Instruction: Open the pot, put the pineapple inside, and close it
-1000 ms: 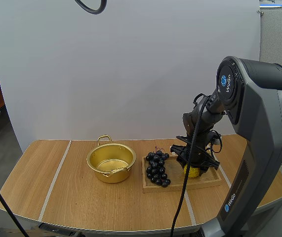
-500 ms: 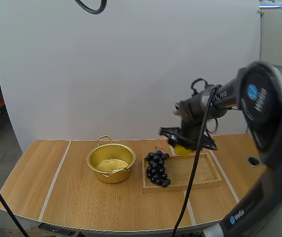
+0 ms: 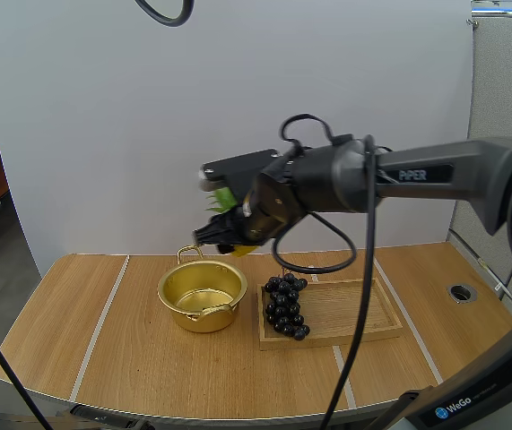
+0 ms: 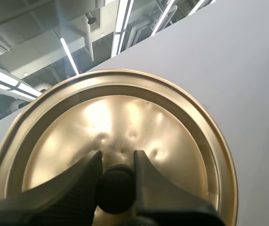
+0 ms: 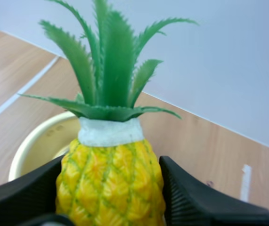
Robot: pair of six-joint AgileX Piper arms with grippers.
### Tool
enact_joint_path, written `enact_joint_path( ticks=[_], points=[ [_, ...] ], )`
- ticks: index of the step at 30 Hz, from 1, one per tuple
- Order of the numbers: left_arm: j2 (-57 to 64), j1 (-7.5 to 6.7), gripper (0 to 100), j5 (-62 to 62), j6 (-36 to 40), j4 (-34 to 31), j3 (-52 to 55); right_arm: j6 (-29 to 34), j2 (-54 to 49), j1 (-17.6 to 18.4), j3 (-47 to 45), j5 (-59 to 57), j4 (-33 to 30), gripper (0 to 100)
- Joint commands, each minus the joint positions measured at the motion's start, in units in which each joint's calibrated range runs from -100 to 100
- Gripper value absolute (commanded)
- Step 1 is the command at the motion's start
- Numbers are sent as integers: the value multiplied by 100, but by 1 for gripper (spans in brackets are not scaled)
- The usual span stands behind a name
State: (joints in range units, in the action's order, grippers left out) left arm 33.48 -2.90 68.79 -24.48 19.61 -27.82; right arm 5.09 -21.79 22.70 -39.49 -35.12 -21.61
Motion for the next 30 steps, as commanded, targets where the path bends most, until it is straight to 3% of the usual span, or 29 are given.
enact_joint_path(
  ticks=[1,16,30],
  points=[
    [20,-16,0,-191,45,-53,-36,-139,278,125,267,-165,-55,0],
    [20,-16,0,-191,45,-53,-36,-182,1799,141,452,-174,-268,0],
    [20,-16,0,-191,45,-53,-36,-314,2313,149,452,-176,-257,0]
  ],
)
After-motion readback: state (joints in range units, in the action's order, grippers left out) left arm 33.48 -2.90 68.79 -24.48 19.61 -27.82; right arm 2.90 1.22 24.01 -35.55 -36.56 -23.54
